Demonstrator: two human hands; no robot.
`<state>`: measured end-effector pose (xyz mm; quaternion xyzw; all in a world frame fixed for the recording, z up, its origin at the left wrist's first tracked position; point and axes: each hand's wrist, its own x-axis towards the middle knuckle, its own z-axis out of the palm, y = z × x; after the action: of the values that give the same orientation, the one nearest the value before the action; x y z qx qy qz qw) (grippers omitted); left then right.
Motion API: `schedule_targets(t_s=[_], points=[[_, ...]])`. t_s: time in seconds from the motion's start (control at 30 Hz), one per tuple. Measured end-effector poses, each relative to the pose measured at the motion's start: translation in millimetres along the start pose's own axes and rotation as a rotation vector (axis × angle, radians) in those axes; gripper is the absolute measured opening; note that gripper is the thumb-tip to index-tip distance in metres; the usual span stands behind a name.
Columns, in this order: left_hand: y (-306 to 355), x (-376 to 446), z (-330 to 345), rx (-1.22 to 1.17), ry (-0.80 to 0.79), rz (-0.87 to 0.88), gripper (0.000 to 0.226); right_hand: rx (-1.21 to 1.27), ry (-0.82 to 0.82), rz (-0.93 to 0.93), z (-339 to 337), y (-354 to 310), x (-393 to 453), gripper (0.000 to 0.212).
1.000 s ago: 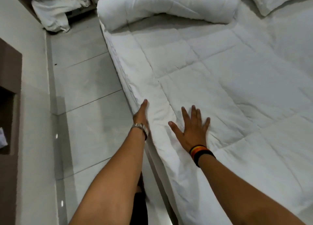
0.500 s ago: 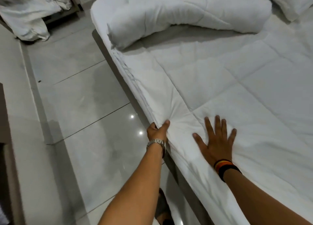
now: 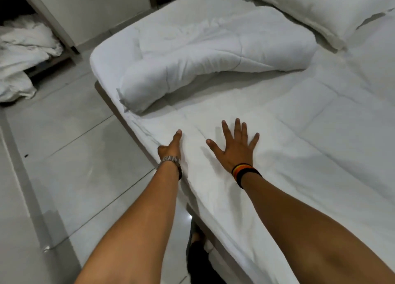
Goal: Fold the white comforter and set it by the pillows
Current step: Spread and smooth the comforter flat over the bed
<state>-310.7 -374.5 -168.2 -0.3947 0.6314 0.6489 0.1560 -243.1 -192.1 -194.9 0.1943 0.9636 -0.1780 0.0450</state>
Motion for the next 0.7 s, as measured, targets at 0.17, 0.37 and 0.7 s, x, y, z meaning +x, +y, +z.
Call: schedule_targets(t_s=[0.17, 0.37, 0.7], points=[[32, 69, 1, -0.067, 0.068, -0.021, 0.087, -0.089, -0.016, 0.062, 19, -21, 71, 0.094], [16, 90, -49, -0.016, 0.108, -0.059, 0.029, -0.137, 0.002, 0.063, 49, -35, 52, 0.088], [118, 85, -34, 0.129, 0.040, 0.257, 0.123, 0.542, 0.108, 0.305, -37, -118, 122, 0.101]])
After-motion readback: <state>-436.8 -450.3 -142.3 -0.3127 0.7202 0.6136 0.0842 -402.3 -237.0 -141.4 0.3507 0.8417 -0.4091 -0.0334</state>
